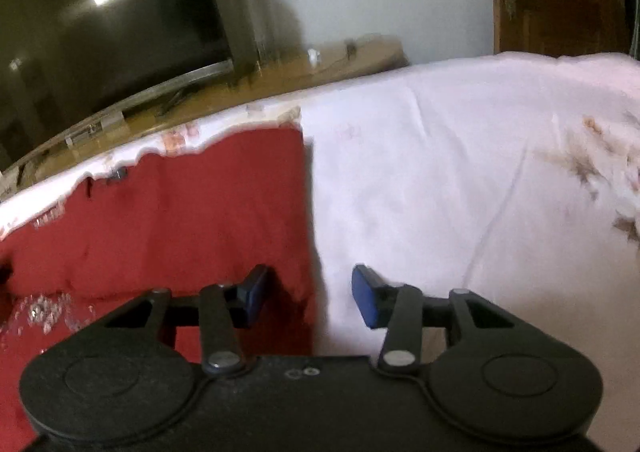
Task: Fold small clothes
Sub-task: 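Carry the sleeve across the sweater body with the left tool and release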
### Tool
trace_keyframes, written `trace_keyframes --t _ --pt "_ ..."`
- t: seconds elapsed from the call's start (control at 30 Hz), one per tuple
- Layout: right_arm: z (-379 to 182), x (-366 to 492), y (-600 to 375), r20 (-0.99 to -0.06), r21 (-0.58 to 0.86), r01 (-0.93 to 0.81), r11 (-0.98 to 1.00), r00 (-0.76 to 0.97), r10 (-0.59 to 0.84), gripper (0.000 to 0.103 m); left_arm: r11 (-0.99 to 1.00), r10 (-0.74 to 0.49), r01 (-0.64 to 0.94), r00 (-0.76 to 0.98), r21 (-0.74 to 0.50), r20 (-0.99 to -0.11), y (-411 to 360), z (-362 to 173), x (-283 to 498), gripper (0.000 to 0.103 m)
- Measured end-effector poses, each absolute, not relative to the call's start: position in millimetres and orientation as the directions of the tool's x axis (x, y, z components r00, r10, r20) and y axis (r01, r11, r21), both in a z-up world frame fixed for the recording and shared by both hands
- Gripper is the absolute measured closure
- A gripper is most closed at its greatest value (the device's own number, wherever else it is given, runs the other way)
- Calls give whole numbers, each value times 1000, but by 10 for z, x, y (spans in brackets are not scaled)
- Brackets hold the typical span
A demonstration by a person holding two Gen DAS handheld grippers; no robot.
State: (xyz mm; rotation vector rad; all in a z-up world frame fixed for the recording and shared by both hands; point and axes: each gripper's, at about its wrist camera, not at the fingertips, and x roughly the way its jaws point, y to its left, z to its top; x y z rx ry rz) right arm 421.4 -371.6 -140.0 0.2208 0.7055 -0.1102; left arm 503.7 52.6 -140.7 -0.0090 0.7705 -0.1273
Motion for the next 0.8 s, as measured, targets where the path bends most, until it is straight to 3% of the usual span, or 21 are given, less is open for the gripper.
trace_keyframes --t 0.03,0.07,0.1,0.2,0.27,0.33,0.4,0.5,0.57,0.67,0.8 --pt "-1383 4213 -3709 -658 164 175 971 753 -25 57 994 -103 95 725 -50 -681 554 -1359 4992 30" --pt "-1358 4175 -3711 -649 174 175 969 761 -21 56 996 -85 73 759 -45 -646 609 -1298 4905 10" --pt "-1341 4129 -3715 -638 182 177 967 770 -21 55 998 -68 53 806 -44 -587 696 -1227 4784 1" --pt "-1339 3984 -3707 -624 181 173 968 781 -23 53 993 -63 -2 831 -117 -552 1143 -1088 4574 1" --pt "-1340 3893 -3692 -624 182 171 968 781 -21 53 976 -21 -101 842 -195 -539 1631 -1062 4434 11" --pt "-1323 3827 -3674 -624 185 172 968 781 -19 53 938 35 -216 835 -269 -549 2152 -1090 4309 28" --pt "-1302 3769 -3638 -625 184 177 967 780 -24 53 870 109 -357 813 -341 -572 2747 -1166 4158 35" --pt "-1241 3708 -3564 -619 183 180 967 785 -29 52 747 194 -509 782 -428 -592 3479 -1304 3950 36" --pt "-1196 3692 -3470 -613 173 175 969 789 -33 51 675 177 -551 767 -491 -617 3820 -1426 3915 36" --pt "-1132 3680 -3292 -609 165 154 974 793 -23 50 599 115 -539 790 -592 -603 4166 -1593 3917 36" --pt "-1048 3658 -3046 -600 155 122 980 800 -5 49 580 85 -519 804 -627 -588 4346 -1639 4067 36"
